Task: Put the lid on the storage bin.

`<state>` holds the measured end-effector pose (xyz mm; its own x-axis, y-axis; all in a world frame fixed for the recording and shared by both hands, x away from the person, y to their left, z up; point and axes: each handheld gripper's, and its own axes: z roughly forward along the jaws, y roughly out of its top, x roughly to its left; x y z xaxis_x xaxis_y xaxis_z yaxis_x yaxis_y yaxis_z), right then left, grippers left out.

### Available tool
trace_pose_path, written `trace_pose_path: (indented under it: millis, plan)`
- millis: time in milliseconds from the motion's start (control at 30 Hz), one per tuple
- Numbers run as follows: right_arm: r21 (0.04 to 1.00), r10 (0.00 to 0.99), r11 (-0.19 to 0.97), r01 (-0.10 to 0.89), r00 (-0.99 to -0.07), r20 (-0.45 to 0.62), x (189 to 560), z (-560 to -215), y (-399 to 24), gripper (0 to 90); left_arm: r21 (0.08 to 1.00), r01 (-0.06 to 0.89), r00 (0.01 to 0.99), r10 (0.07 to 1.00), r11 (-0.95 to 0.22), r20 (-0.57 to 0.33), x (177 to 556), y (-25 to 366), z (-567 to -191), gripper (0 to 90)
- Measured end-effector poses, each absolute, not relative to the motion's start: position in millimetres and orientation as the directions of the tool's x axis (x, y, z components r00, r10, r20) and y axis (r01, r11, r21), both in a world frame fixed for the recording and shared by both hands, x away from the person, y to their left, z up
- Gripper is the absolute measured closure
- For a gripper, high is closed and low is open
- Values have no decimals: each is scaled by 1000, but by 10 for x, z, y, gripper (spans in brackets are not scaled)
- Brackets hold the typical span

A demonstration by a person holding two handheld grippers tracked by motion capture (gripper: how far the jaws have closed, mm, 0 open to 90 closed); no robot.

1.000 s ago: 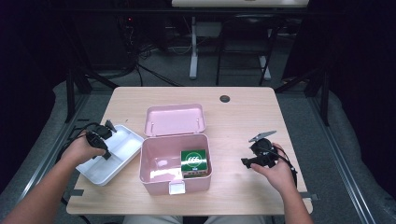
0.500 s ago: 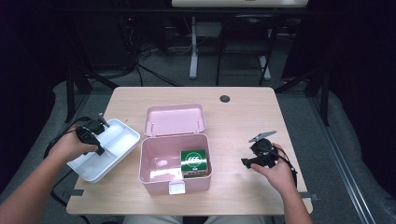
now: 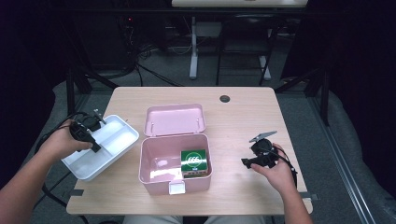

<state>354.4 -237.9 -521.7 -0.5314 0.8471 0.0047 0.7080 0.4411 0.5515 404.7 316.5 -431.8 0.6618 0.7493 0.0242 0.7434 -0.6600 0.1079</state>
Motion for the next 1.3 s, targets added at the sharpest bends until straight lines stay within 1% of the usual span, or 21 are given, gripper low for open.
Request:
trace_pose_path:
  millis: [133, 267, 567, 833, 1033, 1300]
  plan:
    - [549, 850, 440, 711, -527, 0, 3547, -5222, -2387, 345, 110, 708, 698, 715, -697, 40, 4015, 3166, -4231, 893]
    - [547, 852, 437, 714, -523, 3, 3550, -5228, -2387, 345, 123, 671, 734, 679, -731, 36, 3984, 3144, -4155, 893]
    - [549, 853, 434, 715, -522, 6, 3549, -5229, -2386, 345, 129, 566, 818, 574, -814, 42, 3926, 2995, -4049, 893]
    - [553, 852, 430, 714, -523, 12, 3550, -5238, -2392, 345, 117, 530, 842, 538, -840, 50, 3894, 2859, -3954, 894]
    - [555, 854, 427, 714, -520, 11, 3551, -5239, -2400, 345, 135, 501, 858, 511, -855, 54, 3888, 2750, -3897, 894]
    - [556, 854, 424, 715, -520, 17, 3550, -5243, -2395, 345, 130, 450, 887, 459, -884, 50, 3895, 2523, -3908, 894]
